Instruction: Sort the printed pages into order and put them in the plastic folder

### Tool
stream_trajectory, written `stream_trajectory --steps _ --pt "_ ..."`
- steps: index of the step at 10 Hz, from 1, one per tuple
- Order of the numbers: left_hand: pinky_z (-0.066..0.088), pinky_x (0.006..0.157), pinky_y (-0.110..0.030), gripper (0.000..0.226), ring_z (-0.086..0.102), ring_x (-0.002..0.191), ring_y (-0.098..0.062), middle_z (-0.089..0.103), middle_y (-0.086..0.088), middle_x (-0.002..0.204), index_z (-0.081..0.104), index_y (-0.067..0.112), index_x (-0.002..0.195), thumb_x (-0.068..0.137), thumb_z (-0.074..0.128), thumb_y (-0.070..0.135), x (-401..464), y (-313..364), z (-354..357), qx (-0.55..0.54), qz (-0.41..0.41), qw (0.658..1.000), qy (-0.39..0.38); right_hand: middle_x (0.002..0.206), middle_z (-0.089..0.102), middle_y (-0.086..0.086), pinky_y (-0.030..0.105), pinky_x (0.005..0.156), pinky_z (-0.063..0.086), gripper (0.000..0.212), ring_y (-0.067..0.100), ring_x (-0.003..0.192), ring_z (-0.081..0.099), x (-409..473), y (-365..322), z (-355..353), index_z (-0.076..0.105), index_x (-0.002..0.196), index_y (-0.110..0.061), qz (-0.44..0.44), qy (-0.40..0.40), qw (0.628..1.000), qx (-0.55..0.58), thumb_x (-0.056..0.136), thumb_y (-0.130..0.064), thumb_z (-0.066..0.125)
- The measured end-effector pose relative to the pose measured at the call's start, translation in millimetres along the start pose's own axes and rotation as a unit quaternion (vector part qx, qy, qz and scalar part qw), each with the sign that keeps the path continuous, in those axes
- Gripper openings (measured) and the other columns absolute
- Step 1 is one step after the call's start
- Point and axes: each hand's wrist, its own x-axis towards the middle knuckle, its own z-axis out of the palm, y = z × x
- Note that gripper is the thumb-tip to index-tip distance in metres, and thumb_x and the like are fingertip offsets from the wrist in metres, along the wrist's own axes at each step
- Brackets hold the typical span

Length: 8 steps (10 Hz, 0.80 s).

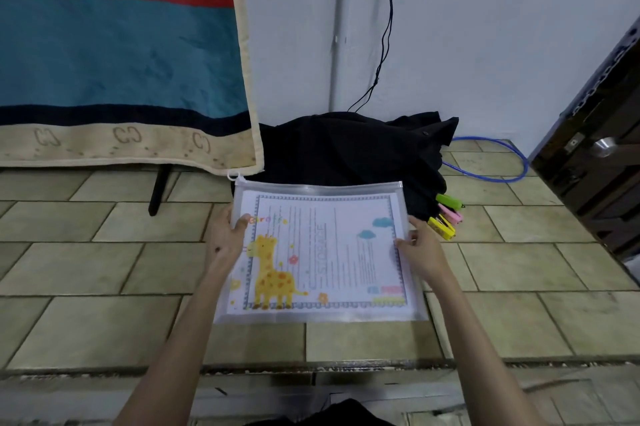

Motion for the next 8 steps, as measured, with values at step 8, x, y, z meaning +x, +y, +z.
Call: stream_trajectory --steps 8 --pt "0.001 0.117 -0.038 0.075 0.003 0.147 -0.016 0.008 -0.001 0.159 0.02 0.024 0.149 0.088 0.023 0.068 -35 -29 34 0.265 0.121 0.95 -0.115 0.157 0.023 0.003 0.042 0.12 0.012 0.054 0.019 0.146 0.014 -35 35 28 0.037 0.143 -0.022 -0.094 0.049 0.988 -0.115 0.095 -0.047 0.037"
